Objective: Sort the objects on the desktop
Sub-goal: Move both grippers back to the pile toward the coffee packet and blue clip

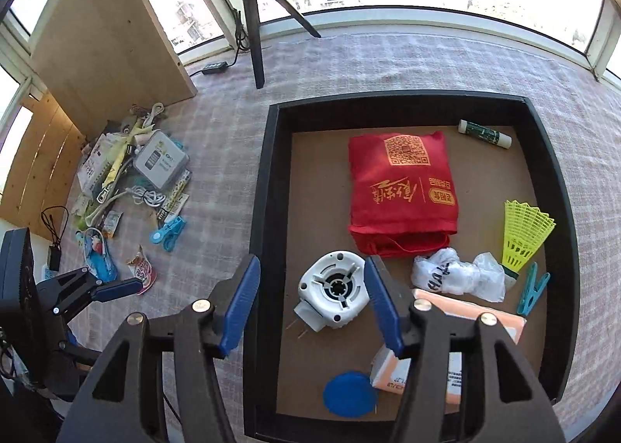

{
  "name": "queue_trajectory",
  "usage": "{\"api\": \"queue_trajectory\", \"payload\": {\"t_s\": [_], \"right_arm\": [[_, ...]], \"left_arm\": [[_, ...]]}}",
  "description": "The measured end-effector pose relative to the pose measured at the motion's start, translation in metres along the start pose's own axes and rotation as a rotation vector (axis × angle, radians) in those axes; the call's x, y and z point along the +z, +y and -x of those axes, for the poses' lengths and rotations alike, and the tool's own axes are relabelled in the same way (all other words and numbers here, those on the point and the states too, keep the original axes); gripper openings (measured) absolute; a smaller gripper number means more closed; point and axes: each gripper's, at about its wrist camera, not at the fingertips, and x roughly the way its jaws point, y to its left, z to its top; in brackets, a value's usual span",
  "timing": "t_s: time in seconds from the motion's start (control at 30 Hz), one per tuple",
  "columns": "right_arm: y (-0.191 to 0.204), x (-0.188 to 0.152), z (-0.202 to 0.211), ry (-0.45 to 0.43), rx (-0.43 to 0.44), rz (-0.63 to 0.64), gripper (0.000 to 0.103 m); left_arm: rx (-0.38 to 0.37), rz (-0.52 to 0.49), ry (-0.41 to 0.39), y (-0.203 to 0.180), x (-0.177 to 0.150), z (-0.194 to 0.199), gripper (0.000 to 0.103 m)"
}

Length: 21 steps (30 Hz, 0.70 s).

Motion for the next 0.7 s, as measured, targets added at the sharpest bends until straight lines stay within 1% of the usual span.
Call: {"api": "queue_trajectory", "payload": {"t_s": [0.07, 0.17, 0.3, 0.5, 0.6, 0.7], "right_arm": [[0.028, 0.005, -0.011, 0.011, 0.036, 0.076, 0.059], [0.071, 0.010, -0.029, 0.019, 0.069, 0.204, 0.063], [0.115, 0.010, -0.059, 0.051, 0.088, 0.346, 0.067], [0.149, 0.006, -0.101, 0.117, 0.113, 0.469, 0.067], [0.154, 0.005, -0.115, 0.137, 0.121, 0.494, 0.067], [0.157, 0.007, -0.124, 0.148, 0.129, 0.492, 0.067]], "left_arm": [[0.032, 0.057, 0.005, 0.027, -0.009, 0.000, 0.056], [0.064, 0.132, 0.023, 0.063, -0.023, -0.003, 0.055], [0.073, 0.185, 0.041, 0.091, -0.036, -0.006, 0.055], [0.057, 0.191, 0.049, 0.101, -0.036, -0.015, 0.055], [0.042, 0.163, 0.062, 0.098, -0.033, -0.022, 0.055], [0.029, 0.154, 0.074, 0.095, -0.030, -0.030, 0.055]]}}
